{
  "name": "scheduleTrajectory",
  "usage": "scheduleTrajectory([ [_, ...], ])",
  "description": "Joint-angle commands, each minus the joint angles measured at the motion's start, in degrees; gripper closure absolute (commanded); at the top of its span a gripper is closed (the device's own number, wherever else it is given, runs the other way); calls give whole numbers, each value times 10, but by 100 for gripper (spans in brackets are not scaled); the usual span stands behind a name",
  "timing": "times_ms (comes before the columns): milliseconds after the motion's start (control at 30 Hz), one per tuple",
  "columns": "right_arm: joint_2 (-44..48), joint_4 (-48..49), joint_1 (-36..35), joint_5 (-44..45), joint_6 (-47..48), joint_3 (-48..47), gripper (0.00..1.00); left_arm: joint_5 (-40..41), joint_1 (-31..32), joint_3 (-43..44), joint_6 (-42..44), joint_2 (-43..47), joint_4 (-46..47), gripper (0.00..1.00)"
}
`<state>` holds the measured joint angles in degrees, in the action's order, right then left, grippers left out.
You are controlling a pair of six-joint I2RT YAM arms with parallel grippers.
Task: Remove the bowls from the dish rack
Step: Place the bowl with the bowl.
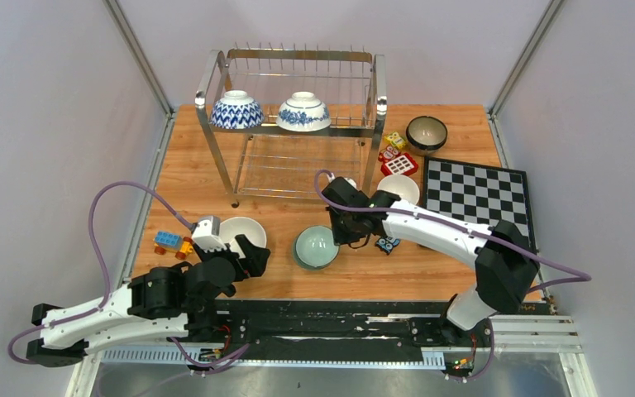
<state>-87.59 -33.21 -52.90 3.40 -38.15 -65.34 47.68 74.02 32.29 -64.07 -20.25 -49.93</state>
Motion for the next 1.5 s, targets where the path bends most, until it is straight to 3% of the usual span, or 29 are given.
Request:
scheduleTrajectory([
  [0,-14,19,-7,-19,2,-29,97,12,2,3,-15,8,-8,1],
  [333,-36,32,-8,-45,4,-18,94,9,3,-8,-15,8,3,1],
  [767,-15,30,-8,-46,11,-4,69,0,2,-14,-10,-26,30,1],
  [1067,52,21,-8,-35,18,53,68,-8,2,-18,-3,-47,47,0],
  [1467,48,39,-8,-35,9,53,67,-18,2,-17,4,-69,63,0],
])
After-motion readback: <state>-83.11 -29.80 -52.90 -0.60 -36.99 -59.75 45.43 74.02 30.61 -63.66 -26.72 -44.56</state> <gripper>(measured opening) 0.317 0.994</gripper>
